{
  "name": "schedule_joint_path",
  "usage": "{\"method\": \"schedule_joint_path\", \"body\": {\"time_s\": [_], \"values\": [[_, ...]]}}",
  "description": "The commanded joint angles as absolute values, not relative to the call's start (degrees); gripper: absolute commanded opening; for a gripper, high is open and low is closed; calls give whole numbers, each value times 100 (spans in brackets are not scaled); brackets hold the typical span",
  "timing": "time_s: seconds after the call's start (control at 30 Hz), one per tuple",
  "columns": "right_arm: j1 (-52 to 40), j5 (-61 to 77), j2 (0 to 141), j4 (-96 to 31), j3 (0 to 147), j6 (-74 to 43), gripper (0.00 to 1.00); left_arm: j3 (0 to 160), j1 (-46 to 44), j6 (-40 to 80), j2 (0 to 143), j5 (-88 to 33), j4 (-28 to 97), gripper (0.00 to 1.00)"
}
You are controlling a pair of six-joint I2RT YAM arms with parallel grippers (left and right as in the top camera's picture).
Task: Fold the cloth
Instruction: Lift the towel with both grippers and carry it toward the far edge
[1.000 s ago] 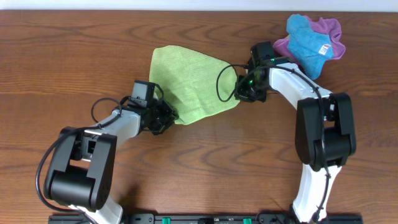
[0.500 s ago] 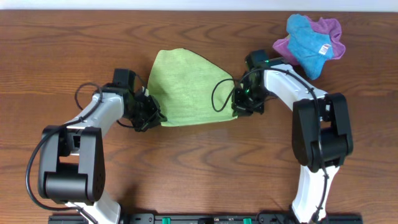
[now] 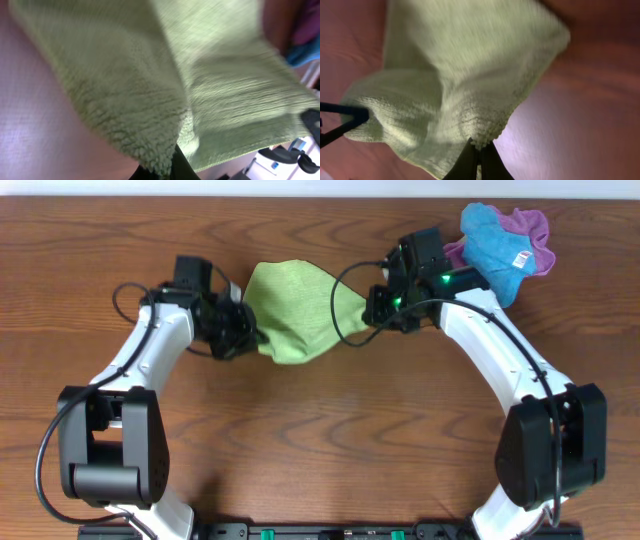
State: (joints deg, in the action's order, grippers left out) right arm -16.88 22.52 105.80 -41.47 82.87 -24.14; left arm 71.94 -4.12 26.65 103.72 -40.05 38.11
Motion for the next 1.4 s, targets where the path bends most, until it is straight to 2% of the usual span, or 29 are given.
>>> {"method": "schedule_joint_path", "body": {"time_s": [0.0, 0.3, 0.57, 0.97, 1.37], "values": [[-1614, 2206, 10554, -3680, 8385, -2670, 1, 7741, -370, 2532, 10412, -3767, 3693, 6], [-1468, 1774, 10691, -1994, 8390, -3164, 1, 8060, -373, 2899, 10551, -3151, 2300, 6], [-1291, 1686, 11122, -1240, 8615, -3411, 1, 8169, -366, 3520, 10938, -3148, 967, 6], [-1184, 1540, 11994, -1522, 10628, -3201, 1, 9754, -364, 3520, 11590, -2814, 886, 6], [-1000, 1516, 11996, -1774, 10947, -2991, 1, 10232, -193, 3472, 11651, -2790, 913, 6]]}}
